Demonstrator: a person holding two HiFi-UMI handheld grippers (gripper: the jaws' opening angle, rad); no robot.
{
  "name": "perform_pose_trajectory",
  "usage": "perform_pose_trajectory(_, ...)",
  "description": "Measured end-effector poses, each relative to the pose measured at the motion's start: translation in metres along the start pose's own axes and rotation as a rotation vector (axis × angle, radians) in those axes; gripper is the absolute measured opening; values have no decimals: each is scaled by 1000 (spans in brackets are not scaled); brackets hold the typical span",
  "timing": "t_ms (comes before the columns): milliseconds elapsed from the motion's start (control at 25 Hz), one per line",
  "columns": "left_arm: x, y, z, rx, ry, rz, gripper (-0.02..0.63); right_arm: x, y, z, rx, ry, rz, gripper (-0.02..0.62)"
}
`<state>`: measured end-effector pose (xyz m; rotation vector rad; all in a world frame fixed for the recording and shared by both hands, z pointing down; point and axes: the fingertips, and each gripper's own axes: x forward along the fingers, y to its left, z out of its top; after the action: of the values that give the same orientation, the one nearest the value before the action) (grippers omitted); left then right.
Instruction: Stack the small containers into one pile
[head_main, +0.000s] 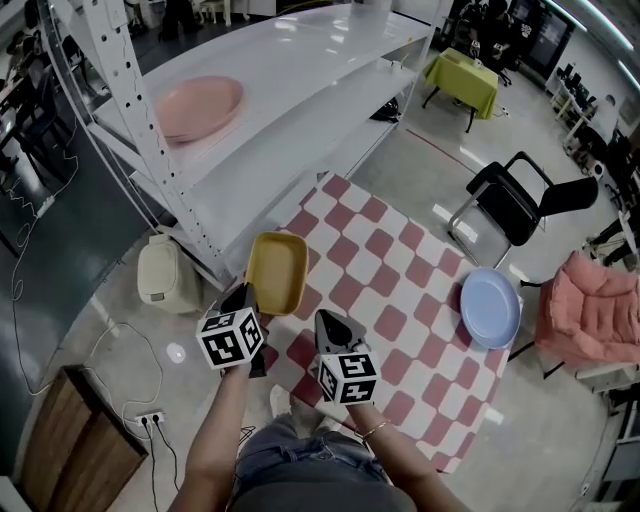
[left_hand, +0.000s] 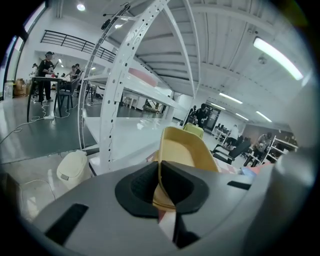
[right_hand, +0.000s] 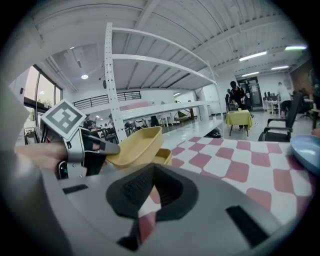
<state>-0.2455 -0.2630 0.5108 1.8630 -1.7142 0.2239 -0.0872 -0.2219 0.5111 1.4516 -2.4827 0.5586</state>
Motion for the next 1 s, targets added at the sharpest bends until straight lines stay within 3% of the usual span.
perform_pose_trajectory(600,33,10,-14,-4,81,-46,31,21,-1,-5,6,27,-75,11)
perform_pose_trajectory(1000,43,15,-23,28,112,-21,31,24,-7,-7,13,35,-89,10)
